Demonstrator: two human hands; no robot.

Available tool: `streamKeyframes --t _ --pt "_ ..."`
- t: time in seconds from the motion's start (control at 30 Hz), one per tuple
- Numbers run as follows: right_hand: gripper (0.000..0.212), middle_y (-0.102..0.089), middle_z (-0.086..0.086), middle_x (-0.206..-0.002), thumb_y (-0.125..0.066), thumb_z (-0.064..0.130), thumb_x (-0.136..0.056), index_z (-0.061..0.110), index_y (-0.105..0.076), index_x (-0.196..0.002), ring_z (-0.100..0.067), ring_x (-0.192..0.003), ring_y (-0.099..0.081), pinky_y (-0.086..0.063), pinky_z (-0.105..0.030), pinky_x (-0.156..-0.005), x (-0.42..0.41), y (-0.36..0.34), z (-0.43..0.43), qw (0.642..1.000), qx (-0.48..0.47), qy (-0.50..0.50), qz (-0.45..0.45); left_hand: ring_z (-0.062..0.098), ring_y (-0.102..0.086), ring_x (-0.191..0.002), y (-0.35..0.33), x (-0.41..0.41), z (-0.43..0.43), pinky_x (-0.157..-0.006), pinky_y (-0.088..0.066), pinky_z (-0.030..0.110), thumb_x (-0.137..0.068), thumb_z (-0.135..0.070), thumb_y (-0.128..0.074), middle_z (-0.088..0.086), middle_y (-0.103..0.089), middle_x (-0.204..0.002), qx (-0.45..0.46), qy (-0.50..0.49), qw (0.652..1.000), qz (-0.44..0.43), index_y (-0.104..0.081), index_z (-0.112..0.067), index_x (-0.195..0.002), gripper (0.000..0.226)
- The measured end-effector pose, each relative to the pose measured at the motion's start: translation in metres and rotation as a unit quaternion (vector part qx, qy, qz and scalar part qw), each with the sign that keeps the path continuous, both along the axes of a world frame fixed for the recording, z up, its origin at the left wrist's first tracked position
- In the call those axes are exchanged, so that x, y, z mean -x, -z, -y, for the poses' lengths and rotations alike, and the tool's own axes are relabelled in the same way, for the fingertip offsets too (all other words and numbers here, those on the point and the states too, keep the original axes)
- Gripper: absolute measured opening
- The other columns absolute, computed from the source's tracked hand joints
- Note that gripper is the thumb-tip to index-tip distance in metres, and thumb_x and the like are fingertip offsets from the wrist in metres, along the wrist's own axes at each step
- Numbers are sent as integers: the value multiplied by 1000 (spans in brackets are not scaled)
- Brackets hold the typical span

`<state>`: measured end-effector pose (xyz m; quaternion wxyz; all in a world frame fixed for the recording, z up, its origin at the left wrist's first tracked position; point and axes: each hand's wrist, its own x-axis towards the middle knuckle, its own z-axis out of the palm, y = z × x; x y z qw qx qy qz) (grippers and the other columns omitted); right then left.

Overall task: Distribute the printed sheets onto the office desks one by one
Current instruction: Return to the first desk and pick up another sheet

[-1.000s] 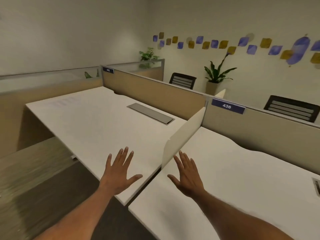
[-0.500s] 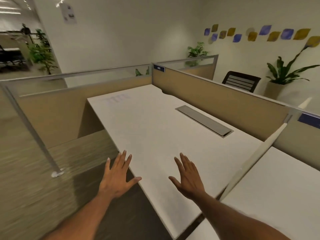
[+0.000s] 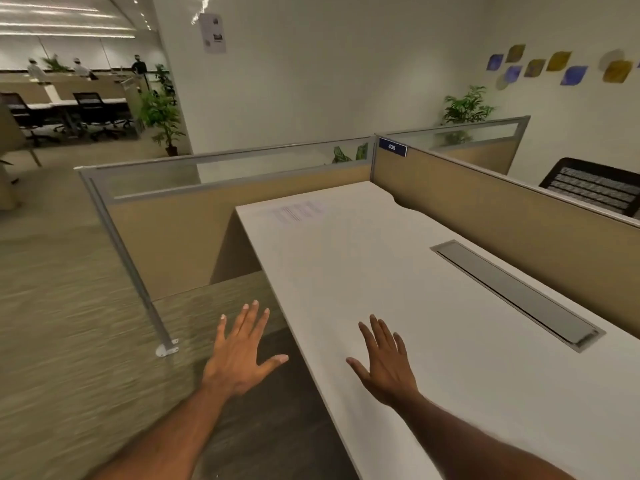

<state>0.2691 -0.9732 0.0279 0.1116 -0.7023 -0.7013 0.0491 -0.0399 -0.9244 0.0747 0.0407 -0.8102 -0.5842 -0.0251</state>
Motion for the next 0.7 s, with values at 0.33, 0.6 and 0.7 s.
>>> streamKeyframes --t 0.33,0.6,0.7 --pt "79 20 5 -163 -15 74 -91 34 3 -156 -17 -152 16 12 -41 -120 69 7 -152 998 23 59 18 20 15 -151 12 66 -192 -121 7 55 -71 -92 0 3 18 -162 13 55 998 1 7 -22 -156 110" --pt "78 18 4 -164 -15 73 -91 33 3 -156 -13 -147 24 12 -38 -120 87 9 -240 994 28 105 12 19 15 -149 13 83 -320 -119 11 54 -74 -91 -9 1 15 -161 21 95 994 41 5 -22 -155 107" --pt "79 17 5 -164 -15 74 -91 33 2 -157 -12 -148 23 11 -38 -121 85 14 -279 993 28 116 7 18 16 -149 21 78 -368 -120 9 55 -74 -92 -10 -1 17 -162 30 113 992 44 9 -24 -153 106"
